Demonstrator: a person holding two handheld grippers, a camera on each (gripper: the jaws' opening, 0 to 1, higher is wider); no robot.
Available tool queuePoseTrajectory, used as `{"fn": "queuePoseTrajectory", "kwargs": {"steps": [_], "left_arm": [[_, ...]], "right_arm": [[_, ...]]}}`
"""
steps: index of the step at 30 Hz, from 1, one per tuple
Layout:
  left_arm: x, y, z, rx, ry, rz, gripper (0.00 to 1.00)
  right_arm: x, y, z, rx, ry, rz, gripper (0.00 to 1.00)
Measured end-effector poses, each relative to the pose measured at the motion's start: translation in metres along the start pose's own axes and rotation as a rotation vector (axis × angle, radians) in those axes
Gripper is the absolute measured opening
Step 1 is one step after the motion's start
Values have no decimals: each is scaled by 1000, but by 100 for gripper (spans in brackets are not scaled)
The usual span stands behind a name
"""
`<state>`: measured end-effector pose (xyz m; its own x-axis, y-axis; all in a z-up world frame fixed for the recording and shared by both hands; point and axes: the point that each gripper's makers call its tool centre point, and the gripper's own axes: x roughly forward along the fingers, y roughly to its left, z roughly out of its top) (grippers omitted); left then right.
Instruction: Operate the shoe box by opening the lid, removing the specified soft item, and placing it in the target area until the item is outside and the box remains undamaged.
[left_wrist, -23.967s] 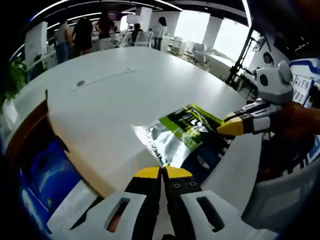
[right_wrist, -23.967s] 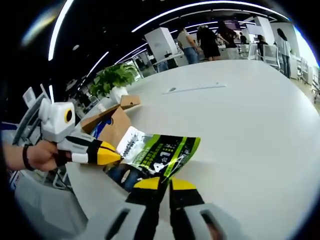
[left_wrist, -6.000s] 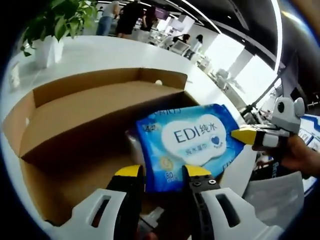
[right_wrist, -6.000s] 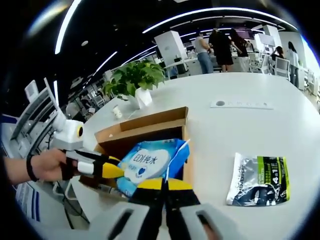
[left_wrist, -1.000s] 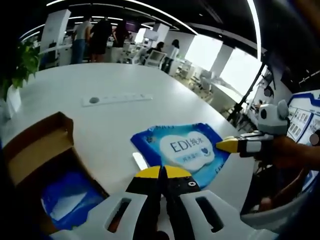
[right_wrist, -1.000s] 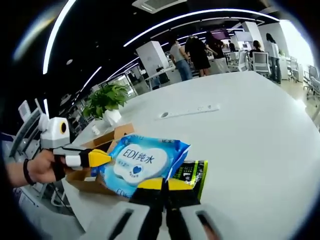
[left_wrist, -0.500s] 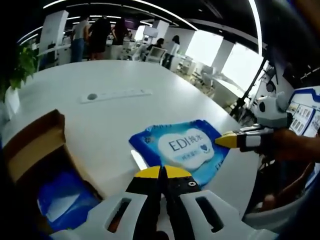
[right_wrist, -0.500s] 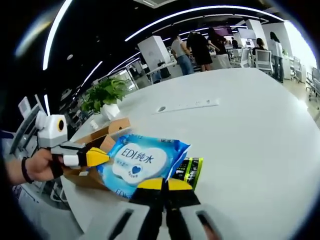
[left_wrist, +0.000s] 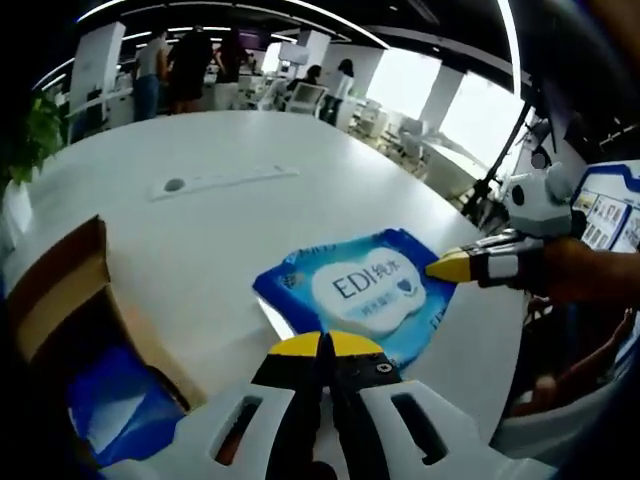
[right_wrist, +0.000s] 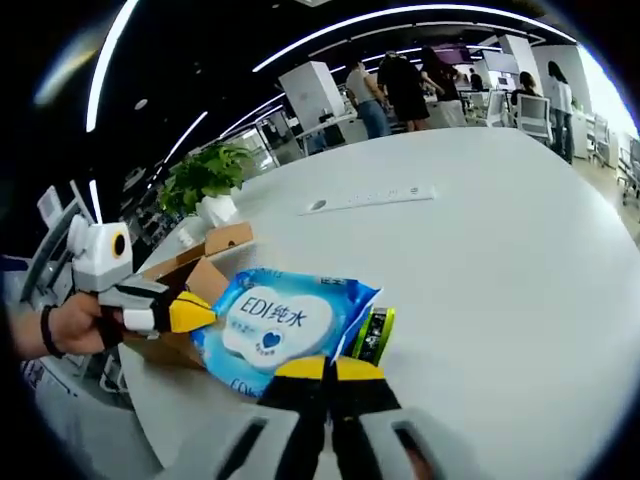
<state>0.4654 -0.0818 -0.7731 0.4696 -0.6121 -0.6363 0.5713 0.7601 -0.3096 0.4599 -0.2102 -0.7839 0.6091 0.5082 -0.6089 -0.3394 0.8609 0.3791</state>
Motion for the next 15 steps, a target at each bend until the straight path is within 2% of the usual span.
{"fn": "queuePoseTrajectory", "kwargs": {"steps": [5,15], "left_arm": [[2,1,-2,0,8,3,0],[14,0,-6,88,64,27,0]], "right_arm": [[6,-4,-4,-1,13,2,0],[12,-13,-8,-2,35,-1,0]]}}
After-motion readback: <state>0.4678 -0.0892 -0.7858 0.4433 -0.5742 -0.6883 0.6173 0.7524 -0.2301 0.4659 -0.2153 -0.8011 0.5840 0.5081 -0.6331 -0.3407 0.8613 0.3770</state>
